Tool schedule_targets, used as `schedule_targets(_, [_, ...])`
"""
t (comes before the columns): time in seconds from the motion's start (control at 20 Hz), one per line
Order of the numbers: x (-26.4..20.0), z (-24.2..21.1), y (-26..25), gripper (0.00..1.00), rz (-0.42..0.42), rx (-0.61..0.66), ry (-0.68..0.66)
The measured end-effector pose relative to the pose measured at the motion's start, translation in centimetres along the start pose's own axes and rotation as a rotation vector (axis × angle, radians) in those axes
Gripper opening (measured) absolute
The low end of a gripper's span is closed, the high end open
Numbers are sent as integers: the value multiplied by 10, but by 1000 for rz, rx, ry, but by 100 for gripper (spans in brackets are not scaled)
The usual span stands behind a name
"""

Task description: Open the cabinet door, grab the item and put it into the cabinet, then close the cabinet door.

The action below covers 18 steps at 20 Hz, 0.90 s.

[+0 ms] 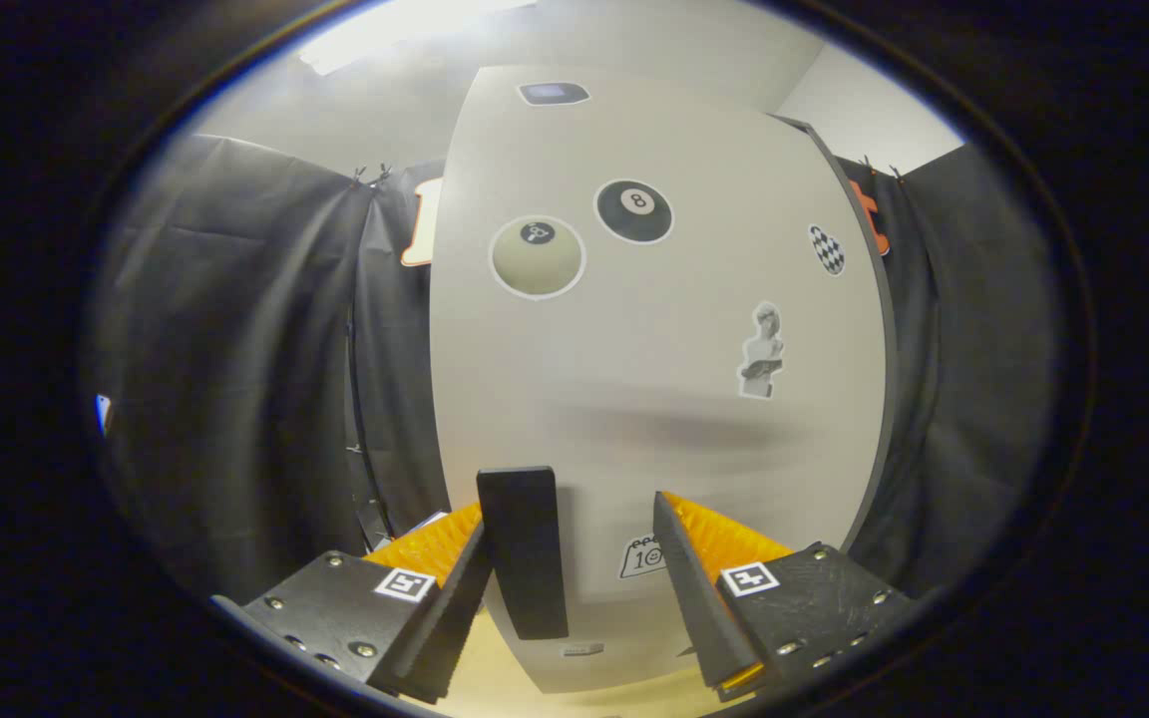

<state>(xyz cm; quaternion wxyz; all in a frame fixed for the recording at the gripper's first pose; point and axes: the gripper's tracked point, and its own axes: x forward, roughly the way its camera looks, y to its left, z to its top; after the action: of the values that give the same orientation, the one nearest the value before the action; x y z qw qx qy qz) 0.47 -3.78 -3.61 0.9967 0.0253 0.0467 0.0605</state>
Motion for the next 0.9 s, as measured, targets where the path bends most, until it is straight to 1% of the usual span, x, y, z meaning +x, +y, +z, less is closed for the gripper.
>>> schedule_targets(0.5, [40, -5, 8, 89, -26, 57, 16])
schedule_targets(0.9, [55, -5, 12, 89, -89, 42, 18])
